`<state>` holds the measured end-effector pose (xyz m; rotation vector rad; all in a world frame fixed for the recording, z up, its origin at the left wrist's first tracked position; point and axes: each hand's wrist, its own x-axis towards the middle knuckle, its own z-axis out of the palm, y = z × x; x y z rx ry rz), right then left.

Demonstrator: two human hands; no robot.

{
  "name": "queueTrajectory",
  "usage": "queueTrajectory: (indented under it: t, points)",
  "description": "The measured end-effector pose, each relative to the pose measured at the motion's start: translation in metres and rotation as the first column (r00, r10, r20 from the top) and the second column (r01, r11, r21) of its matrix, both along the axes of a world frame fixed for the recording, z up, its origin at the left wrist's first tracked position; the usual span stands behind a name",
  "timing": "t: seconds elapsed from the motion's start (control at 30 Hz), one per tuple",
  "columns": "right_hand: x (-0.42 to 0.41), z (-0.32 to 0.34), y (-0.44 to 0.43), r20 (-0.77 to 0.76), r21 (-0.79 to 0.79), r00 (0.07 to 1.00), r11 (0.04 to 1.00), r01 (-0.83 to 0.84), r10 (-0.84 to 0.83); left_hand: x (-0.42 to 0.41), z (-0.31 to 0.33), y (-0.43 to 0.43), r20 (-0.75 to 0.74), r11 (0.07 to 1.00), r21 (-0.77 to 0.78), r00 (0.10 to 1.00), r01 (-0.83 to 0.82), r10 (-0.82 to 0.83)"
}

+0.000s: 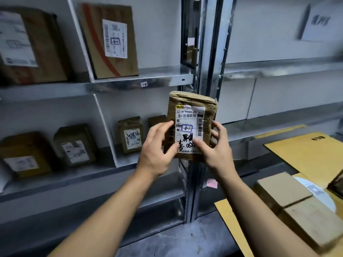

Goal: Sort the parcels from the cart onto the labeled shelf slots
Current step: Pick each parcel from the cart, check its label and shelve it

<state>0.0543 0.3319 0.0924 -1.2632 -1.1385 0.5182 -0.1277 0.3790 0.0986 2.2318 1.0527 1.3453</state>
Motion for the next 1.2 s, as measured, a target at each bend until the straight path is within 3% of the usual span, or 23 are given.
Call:
queueTrajectory:
  t: [0.27,0.43,0.6,0.7,0.93,1.2]
  points:
    - [-0.007,0.053,0.059,-0.083,0.111,0.996,0.994,-0.020,0.029,-0.041,0.061,0.041,0.017,0.998,0.064,1.000,-0.020,0.019]
    - [-0.005,0.097,0.101,-0.078,0.208,0.996,0.978,-0.021,0.038,-0.062,0.089,0.079,-0.144,0.981,0.126,0.975,-0.149,0.167]
    - [-0.006,0.142,0.147,-0.043,0.289,0.998,0.957,-0.028,0.042,-0.074,0.115,0.115,-0.451,0.922,0.225,0.806,-0.314,0.384]
    - [-0.005,0.158,0.179,-0.002,0.304,0.998,0.951,-0.060,0.063,-0.073,0.128,0.129,-0.539,0.895,0.278,0.714,-0.350,0.447]
    - [0.003,0.164,0.245,0.072,0.287,0.997,0.957,-0.051,0.032,-0.058,0.150,0.150,-0.550,0.839,0.369,0.634,-0.399,0.543]
    - [0.009,0.160,0.288,0.184,0.232,0.980,0.966,-0.118,0.076,-0.045,0.149,0.176,-0.565,0.827,0.328,0.607,-0.456,0.559]
